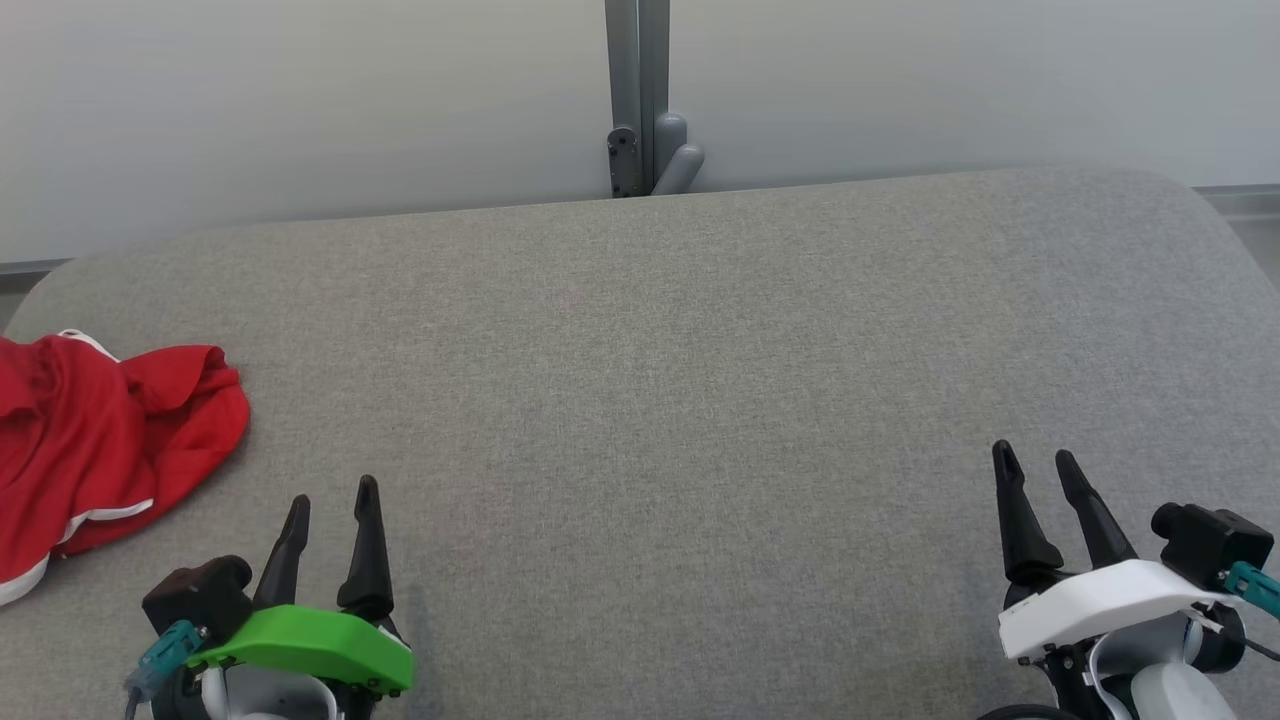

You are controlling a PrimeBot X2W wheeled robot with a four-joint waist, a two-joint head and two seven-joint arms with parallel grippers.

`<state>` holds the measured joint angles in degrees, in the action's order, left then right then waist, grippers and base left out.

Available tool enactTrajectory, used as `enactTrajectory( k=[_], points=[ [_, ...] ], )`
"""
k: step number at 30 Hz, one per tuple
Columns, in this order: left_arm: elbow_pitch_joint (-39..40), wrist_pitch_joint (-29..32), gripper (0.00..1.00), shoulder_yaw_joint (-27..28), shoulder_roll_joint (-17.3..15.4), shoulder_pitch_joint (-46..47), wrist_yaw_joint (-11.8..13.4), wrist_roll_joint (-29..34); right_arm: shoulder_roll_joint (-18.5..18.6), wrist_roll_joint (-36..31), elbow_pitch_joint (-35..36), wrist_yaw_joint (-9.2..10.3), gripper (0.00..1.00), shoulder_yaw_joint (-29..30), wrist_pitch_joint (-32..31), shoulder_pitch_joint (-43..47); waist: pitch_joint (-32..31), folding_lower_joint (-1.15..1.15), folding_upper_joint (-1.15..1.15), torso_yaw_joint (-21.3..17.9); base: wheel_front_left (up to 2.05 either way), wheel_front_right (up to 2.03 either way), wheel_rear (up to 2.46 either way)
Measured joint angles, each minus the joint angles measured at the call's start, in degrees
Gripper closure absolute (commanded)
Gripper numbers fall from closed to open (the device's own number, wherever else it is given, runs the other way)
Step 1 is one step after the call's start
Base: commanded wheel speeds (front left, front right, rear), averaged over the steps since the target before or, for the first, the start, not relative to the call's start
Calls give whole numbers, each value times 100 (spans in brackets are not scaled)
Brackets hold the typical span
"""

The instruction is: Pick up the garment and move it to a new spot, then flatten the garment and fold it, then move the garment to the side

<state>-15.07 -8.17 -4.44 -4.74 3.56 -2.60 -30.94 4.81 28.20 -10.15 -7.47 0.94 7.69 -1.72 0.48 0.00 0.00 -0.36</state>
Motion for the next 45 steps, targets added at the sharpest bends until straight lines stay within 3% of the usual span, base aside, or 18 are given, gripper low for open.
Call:
enactTrajectory(
  k=[28,45],
  points=[
    [-16,-377,0,-187,-76,-55,111,1612,111,-1610,164,-1,0,116,404,85,-12,0,0,3,0,0,0],
    [-210,-553,0,-55,-18,-66,59,2079,126,-2297,170,-1,0,319,595,140,-8,0,0,7,0,0,0]
  ],
)
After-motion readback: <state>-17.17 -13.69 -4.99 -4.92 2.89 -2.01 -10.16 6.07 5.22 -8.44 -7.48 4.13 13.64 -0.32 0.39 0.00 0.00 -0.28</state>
